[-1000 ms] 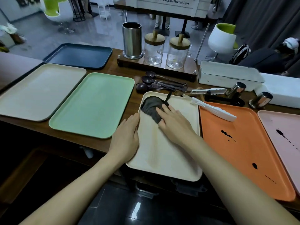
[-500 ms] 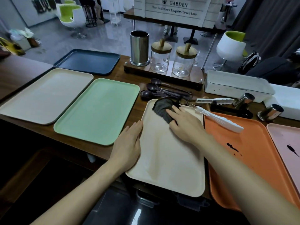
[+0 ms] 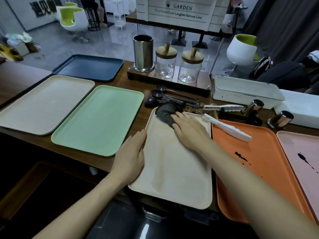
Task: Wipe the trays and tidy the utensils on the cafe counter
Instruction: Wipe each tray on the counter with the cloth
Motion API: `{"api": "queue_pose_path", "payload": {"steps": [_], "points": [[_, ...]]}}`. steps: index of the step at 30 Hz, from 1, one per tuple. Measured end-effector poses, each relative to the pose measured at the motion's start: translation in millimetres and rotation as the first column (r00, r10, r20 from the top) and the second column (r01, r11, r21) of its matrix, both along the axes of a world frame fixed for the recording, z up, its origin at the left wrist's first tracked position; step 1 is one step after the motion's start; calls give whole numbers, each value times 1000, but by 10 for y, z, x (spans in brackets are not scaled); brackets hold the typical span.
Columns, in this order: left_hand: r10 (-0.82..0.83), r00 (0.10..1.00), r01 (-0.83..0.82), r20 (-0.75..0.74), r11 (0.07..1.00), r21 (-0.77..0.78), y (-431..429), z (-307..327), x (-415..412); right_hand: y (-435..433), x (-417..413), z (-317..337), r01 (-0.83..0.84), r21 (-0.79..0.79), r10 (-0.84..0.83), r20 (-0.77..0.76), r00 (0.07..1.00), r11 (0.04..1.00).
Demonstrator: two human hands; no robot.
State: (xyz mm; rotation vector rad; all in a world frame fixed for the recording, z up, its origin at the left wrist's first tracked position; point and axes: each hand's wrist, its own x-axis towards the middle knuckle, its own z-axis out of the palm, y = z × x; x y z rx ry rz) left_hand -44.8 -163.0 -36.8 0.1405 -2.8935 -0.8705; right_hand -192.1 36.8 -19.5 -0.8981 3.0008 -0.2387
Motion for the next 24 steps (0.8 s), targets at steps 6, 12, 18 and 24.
{"api": "queue_pose_path", "payload": {"steps": [6, 12, 18, 24], "points": [[9, 1000, -9, 2, 1000, 15, 11, 19, 4, 539, -161, 125, -61, -103, 76, 142, 987, 993], [25, 1000, -25, 2, 1000, 16, 26, 46, 7, 746, -242, 136, -106, -163, 129, 138, 982, 981], [24, 1000, -24, 7, 1000, 4, 43, 65, 14, 604, -85, 37, -28, -104, 37, 88, 995, 994], [-6, 1000, 6, -18, 1000, 9, 26, 47, 2, 84, 786, 51, -175, -60, 182, 129, 975, 983]]}}
